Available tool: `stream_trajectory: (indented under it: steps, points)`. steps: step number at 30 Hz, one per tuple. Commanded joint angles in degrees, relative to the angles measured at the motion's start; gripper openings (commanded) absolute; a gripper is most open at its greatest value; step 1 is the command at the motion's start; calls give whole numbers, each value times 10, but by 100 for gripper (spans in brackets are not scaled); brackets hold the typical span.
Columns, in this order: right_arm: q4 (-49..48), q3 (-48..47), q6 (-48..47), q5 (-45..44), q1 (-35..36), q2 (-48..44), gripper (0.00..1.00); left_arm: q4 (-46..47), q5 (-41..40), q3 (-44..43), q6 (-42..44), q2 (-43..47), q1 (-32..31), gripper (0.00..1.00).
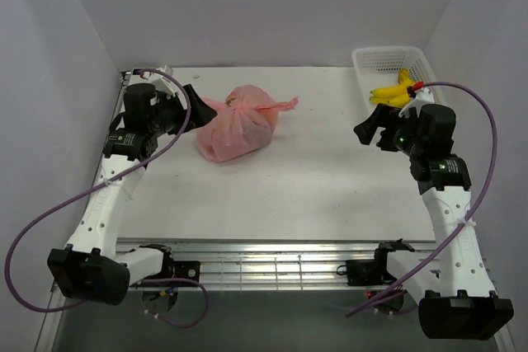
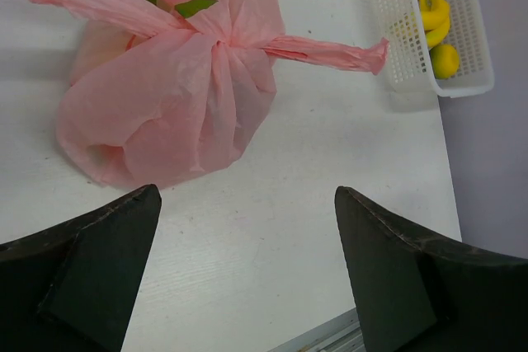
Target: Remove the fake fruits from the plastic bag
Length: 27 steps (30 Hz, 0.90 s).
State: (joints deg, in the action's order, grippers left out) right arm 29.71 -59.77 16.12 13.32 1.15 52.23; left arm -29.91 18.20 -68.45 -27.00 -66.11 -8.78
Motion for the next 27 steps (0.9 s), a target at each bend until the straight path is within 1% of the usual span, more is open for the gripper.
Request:
stream_trajectory:
  steps: [1,5,6,9,10,12,13,15,16,17,19,21,23,27]
  points:
    - [-41,-28,2,31,-1,2,90,15,1,-30,5,-11,-9,98]
    - [-69,-24,-6,31,-1,-6,90,23,-28,-50,16,-52,-33,98]
    - [-74,-22,-6,30,-2,-7,90,21,-38,-65,22,-76,-40,98]
    - [-98,-18,-13,52,-2,-4,90,24,-67,-95,41,-117,-64,98]
    - [-101,-19,-20,66,-1,2,90,22,-73,-105,64,-146,-70,98]
    - [-106,-23,-25,79,-2,8,90,18,-104,-131,88,-176,-84,98]
    - [-107,-26,-28,89,-2,15,90,15,-115,-140,109,-209,-88,98]
    - [-109,-26,-28,95,-2,19,90,-2,-147,-164,128,-245,-98,98]
    - [-111,-26,-29,96,-2,23,90,-10,-152,-188,148,-277,-106,98]
    - [-110,-26,-30,96,-2,25,90,-14,-159,-197,157,-292,-112,98]
    - [-106,-24,-35,92,-2,28,90,-16,-202,-219,170,-334,-126,98]
    - [-106,-23,-36,85,-2,26,90,-24,-226,-234,175,-360,-130,98]
    - [-107,-20,-40,77,-2,24,90,-33,-236,-252,180,-393,-133,98]
    - [-113,-13,-43,73,-2,17,90,-35,-254,-262,185,-428,-136,97]
